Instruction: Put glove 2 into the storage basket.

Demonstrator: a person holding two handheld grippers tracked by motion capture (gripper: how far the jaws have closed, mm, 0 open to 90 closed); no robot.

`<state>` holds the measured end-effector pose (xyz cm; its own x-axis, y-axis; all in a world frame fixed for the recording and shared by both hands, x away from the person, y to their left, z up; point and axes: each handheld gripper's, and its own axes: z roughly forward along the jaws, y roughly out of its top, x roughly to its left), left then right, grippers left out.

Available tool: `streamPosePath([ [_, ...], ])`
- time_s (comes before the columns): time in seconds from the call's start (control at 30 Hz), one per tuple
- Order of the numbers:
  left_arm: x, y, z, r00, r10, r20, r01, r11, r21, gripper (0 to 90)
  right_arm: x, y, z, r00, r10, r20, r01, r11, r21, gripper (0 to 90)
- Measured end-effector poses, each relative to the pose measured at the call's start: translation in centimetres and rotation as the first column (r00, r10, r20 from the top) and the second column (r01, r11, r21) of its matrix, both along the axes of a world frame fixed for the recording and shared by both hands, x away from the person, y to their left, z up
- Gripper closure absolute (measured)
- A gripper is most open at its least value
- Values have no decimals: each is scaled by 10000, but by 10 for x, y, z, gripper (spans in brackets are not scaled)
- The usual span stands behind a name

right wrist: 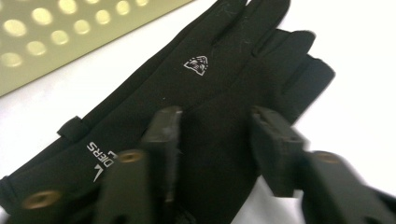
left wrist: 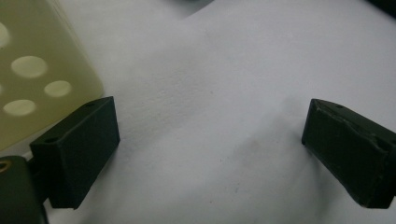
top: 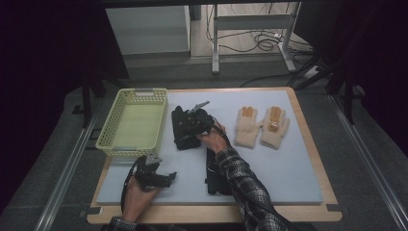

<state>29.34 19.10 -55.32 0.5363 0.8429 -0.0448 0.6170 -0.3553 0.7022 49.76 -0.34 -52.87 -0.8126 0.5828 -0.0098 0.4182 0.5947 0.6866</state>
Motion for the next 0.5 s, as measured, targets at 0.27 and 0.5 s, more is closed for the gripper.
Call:
streamPosePath([
  [0.27,0,0,0,10000,-1,-7,1,10000,1,46,-9,7,5,9999,-12,100,16,9994,-358,847],
  [0.5,0,0,0,10000,22,-16,-22,10000,-17,46,-15,-2,19,10000,-71,13,71,9999,120,847],
])
